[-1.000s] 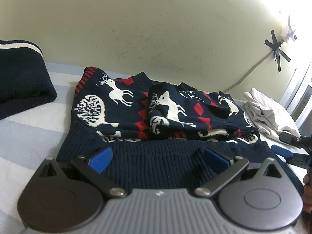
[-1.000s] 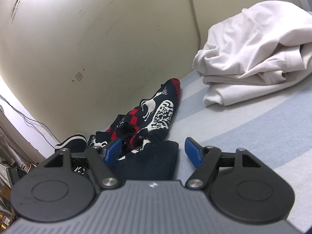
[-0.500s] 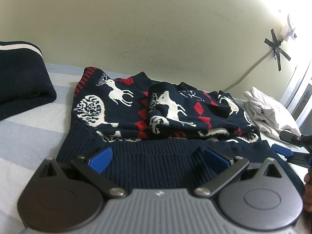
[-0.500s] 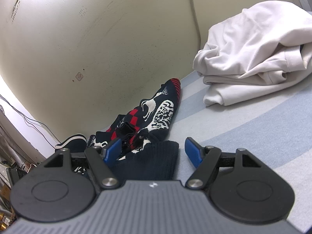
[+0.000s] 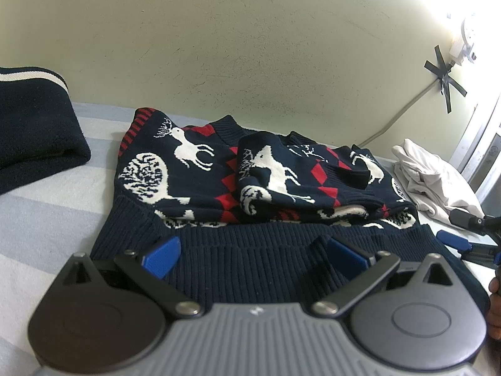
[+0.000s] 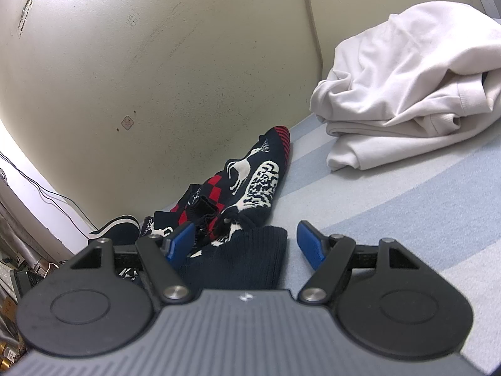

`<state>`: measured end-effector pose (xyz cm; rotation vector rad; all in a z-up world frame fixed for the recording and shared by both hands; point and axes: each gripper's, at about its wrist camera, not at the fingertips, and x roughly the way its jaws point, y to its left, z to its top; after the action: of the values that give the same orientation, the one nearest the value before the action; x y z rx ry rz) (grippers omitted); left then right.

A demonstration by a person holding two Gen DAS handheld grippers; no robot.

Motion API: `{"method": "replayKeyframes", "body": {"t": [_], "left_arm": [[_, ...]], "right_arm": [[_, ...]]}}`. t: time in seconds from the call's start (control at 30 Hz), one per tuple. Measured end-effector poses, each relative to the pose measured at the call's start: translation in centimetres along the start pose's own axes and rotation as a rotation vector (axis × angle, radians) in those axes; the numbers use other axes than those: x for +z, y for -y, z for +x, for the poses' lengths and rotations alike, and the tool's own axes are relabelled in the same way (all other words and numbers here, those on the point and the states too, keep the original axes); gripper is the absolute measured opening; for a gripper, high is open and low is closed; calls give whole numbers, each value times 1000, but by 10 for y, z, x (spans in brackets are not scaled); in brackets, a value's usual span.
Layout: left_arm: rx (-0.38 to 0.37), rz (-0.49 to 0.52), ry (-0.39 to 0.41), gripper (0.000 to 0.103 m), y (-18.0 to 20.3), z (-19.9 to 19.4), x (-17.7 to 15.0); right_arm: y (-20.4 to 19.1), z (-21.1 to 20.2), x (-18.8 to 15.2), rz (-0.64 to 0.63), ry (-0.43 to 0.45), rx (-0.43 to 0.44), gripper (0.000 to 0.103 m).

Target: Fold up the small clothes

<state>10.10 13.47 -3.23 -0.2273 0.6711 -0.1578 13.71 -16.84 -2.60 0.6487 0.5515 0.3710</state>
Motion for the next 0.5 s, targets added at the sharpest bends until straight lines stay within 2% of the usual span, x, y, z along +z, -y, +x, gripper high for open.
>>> {"method": "replayKeyframes", "body": {"t": [0.5], "left_arm": [[1, 6, -3, 103, -1, 0, 0]], "right_arm": [[0, 0, 0, 1, 1, -1, 74]]}}
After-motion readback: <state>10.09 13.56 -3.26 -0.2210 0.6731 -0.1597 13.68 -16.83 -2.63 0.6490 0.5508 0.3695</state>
